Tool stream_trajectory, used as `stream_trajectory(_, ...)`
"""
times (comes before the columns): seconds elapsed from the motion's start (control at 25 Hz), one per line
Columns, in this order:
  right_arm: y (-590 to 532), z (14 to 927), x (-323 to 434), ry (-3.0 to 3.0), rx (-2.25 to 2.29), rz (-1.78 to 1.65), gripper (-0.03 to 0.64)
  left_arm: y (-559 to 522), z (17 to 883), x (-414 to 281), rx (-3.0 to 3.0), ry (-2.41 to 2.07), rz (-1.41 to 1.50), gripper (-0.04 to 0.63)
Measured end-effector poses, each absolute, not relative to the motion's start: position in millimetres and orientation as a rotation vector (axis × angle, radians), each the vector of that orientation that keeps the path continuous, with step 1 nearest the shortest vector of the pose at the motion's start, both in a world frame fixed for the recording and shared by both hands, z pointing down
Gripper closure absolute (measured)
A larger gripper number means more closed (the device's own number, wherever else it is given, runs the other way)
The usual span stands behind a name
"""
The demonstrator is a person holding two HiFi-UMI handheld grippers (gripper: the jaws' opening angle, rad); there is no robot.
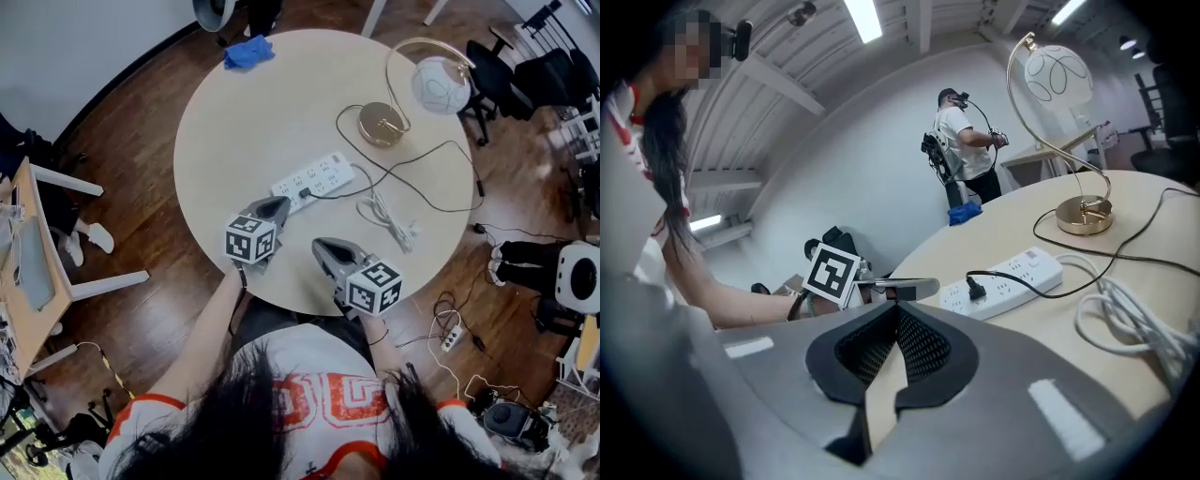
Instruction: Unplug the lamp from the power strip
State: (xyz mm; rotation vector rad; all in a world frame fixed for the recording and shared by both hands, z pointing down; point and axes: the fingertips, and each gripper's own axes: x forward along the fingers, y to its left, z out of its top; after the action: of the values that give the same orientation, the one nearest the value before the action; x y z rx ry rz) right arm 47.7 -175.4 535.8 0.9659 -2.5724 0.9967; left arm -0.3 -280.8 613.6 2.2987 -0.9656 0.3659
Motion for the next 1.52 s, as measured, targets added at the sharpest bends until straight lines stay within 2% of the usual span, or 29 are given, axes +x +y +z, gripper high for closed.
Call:
stream_trajectory(0.24,-199,577,55,-2.45,1.006,0.719,0.615,-287,648,-1,2.185,-1.014,0.511,0.595)
stream_trajectory(0.48,-229,605,51,-2.378,1.067,0.68,0.613,-289,660,-2,2.149,-1.024,0.564,0.595)
stream_trajectory(0.72,-253,630,48,-2.31,1.09,0.619,0.57,-292,661,-1,2.085,-1.021,0.504,0.595)
stream_trajectory(0.92,-270,642,48,-2.279,1.145,0.618,0.505,-296,662,4,2.047,-1.024,0.506,0.595)
stream_trajectory(1.52,-299,638,34,-2.282,1.154,0.375,0.526,-299,660,7,2.049,-1.053,0.484,0.595)
